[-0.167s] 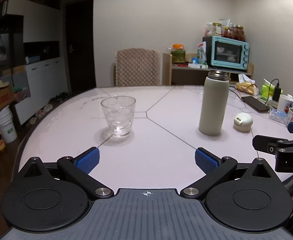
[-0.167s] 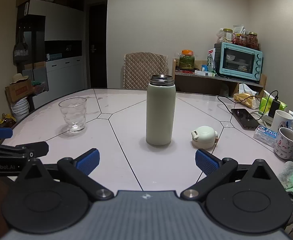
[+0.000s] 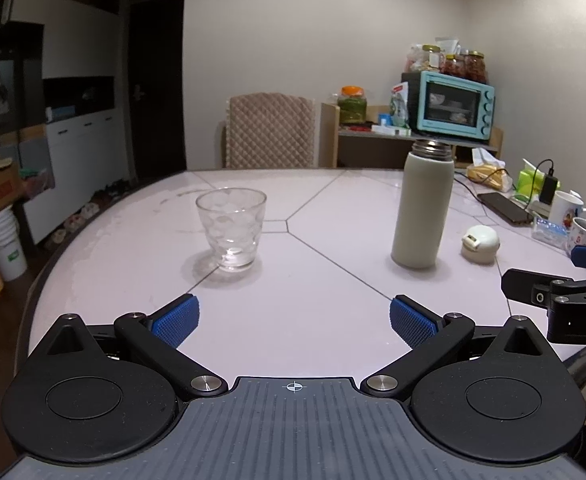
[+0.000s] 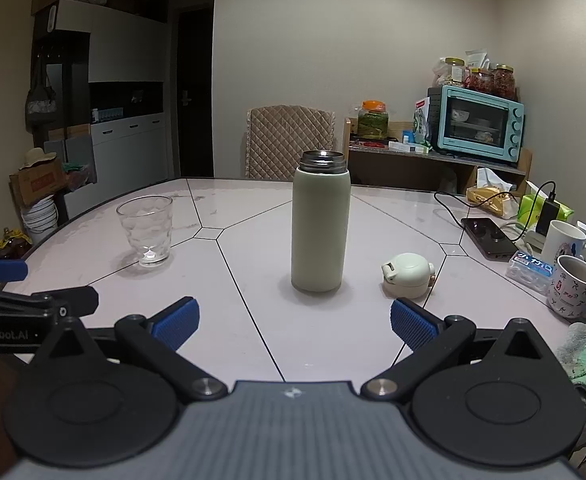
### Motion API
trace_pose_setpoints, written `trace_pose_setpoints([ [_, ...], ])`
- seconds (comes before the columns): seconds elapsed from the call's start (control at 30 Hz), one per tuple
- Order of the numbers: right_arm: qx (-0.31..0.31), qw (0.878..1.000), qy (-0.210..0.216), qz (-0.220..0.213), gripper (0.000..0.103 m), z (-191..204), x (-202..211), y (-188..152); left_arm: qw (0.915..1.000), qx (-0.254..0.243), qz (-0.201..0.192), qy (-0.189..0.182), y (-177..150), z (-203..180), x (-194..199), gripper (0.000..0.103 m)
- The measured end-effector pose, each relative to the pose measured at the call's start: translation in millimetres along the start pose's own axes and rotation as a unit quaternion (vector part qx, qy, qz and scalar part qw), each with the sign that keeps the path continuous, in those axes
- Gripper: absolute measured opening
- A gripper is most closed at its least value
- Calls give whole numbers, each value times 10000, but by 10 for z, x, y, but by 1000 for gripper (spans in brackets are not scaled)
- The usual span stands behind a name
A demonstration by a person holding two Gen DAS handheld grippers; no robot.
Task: Unscrew bottle cap and pour
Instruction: 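Move both grippers toward the table, right toward the green bottle, left toward the glass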
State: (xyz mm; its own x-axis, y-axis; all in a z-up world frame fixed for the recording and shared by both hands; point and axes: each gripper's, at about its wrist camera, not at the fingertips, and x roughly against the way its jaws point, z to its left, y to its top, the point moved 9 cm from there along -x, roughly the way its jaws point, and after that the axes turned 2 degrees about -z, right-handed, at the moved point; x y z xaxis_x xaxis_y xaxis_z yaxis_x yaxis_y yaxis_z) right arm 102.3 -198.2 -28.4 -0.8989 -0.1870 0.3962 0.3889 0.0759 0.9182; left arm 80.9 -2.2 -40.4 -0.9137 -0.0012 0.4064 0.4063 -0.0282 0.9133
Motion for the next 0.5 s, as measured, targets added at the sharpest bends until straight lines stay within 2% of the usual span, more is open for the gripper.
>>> trace_pose_setpoints([
  [0.13, 29, 10000, -15, -3, 103, 16, -2, 1, 10000, -31, -62, 26, -53, -27, -19, 103],
  [0.27, 58, 10000, -30, -6, 103, 32, -4, 1, 9998, 144, 57, -120, -25, 127, -90, 103],
  [0.43, 23, 10000, -23, -28, 103, 10, -7, -7, 9998, 157, 55, -120, -34, 146, -97, 103],
  [0.5, 6, 10000, -22, -25, 103, -1, -32, -10, 9999, 84, 45, -67, 39, 33, -48, 103],
])
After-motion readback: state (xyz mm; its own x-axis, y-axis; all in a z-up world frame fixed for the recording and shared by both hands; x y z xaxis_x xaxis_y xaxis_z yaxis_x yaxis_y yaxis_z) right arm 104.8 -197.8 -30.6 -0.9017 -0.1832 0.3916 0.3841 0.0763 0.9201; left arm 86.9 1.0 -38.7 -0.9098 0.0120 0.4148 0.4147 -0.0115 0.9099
